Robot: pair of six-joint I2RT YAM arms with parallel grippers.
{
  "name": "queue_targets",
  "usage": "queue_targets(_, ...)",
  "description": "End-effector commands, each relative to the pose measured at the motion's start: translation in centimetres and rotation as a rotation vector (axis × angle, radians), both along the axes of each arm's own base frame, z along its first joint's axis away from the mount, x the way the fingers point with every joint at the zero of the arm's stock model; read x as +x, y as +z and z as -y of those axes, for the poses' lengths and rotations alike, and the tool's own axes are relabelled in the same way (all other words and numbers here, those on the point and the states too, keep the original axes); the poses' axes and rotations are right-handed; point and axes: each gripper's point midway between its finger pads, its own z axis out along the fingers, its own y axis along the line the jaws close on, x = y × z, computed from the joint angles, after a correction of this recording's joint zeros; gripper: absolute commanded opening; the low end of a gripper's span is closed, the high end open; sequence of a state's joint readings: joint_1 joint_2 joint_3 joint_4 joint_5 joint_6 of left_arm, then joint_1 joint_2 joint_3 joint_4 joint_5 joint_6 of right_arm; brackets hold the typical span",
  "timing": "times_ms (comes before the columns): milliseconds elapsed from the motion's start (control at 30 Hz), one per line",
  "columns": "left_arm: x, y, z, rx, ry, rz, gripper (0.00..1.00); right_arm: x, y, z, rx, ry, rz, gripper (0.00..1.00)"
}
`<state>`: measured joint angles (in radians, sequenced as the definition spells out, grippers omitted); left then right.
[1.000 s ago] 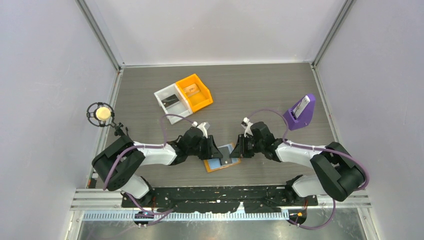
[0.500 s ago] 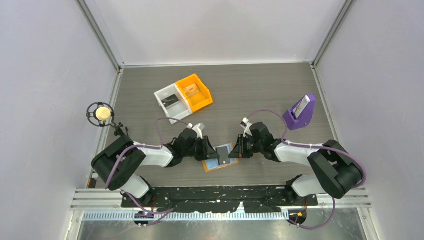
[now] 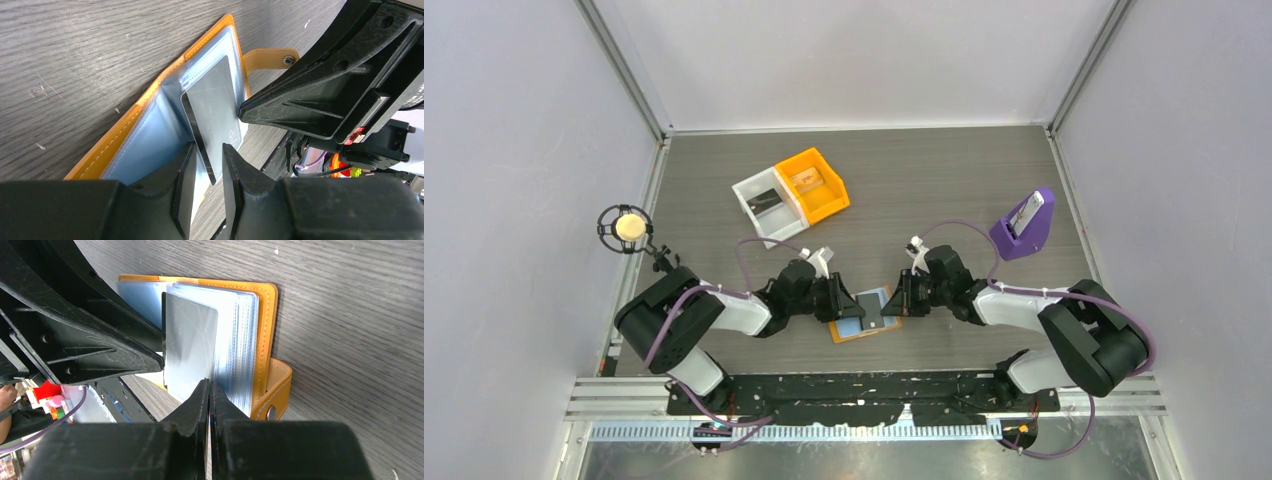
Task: Take the credit cards out of the card holder
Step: Remove the credit card from the card holder.
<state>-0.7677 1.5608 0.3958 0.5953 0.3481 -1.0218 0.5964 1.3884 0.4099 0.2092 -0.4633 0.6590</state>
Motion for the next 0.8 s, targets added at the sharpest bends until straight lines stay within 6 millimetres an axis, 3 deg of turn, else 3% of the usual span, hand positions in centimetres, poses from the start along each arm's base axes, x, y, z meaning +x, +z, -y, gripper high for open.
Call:
queue_targets(0,0.3,0.8,0.4,-0.047,-0.006,0.028,0.26,-0.6,-1.4,0.7,-0.044,-0.013,-0.027,0.05)
queue_targets(167,0.2,0.7,0.4,-0.048,-0.008,0.024,0.16,-0.6,-1.5,0.8,-0.045,-0.019,-0.028,0.05)
queue_targets(333,0.0,0.5,0.2,-0.064,0.000,0.011,0.00,-0.6,-1.7,1.1,-0.062,-0.025,-0.028,0.05)
queue_targets(633,0.4,-0.1,-1.7,-0.121,0.052,-0.034,0.00,-0.2,-2.1,1.4,-0.095,-0.040,-0.021,0.05)
queue_targets(767,0.1,-0.3,-1.6,-0.120,0.029,-0.043,0.00,-0.1,-1.9,1.4,-0.092,-0.037,-0.016,0.05)
